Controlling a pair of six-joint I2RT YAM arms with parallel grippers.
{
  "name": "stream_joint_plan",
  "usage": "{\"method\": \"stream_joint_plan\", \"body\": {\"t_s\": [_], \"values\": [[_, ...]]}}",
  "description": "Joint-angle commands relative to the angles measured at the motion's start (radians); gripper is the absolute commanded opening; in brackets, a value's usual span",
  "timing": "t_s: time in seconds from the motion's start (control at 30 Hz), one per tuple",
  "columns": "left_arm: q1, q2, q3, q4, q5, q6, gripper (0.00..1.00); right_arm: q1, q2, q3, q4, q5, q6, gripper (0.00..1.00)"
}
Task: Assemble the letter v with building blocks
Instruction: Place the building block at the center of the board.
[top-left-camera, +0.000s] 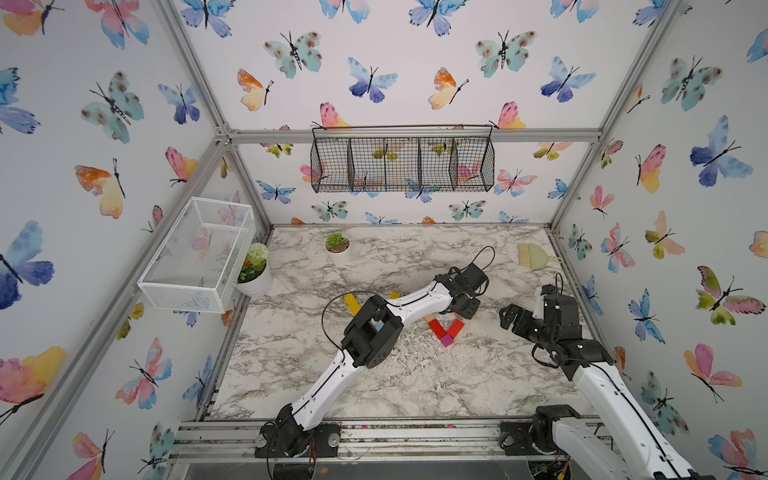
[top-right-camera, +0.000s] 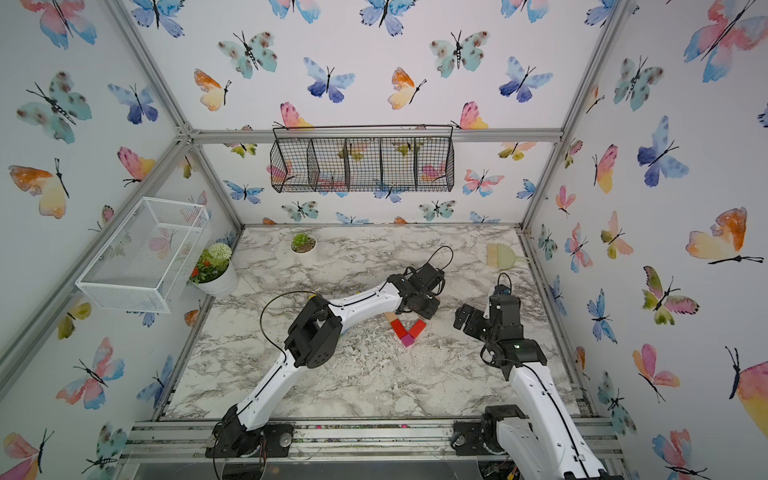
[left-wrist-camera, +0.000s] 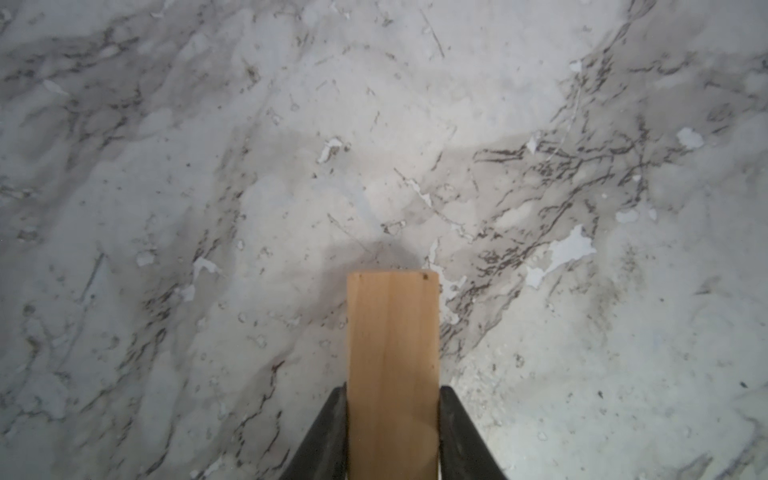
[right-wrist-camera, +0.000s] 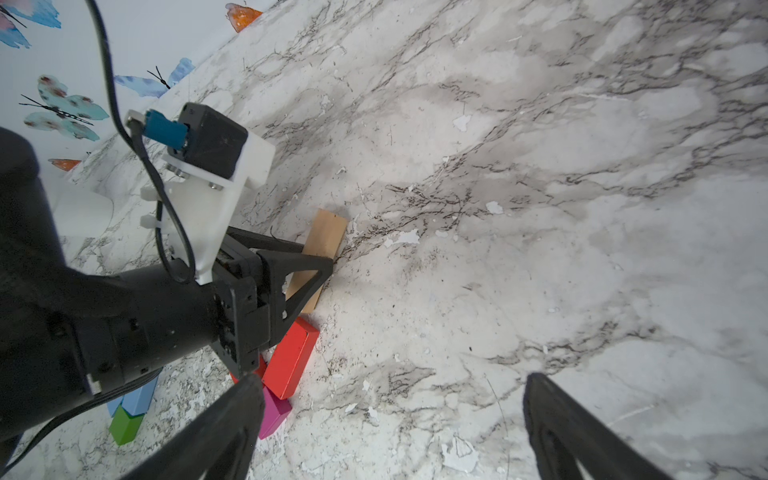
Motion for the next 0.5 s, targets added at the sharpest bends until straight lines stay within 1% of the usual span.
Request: {"method": "stream_joint_plan", "body": {"t_s": [0.0,0.23,0.33,0.43,0.47], "values": [[-0.002,0.031,0.028,-0.001,0.008,-0.011,0.37,-0.002,-0.013,0.011,-0.021,-0.013,-0.007,0.99],[-0.001,0.031,0.012,-0.001,0.004,-0.011,0.39,-0.003,-0.006,0.009,-0.018,-0.011,-0.007,0.99],[-0.002,0.024,0.004,0.000,-0.006,-0.009,0.42,-0.002,-0.004,0.009,-0.018,-0.010,-0.007,0.99],[-0.002,0.010,-0.002,0.003,-0.015,-0.008,0.52,-0.003,-0.002,0.009,-0.018,-0.008,-0.007,0.99],[-0.001,0.003,-0.007,0.005,-0.018,-0.007,0.57,-0.003,-0.002,0.010,-0.018,-0.007,-0.006,0.99]]}}
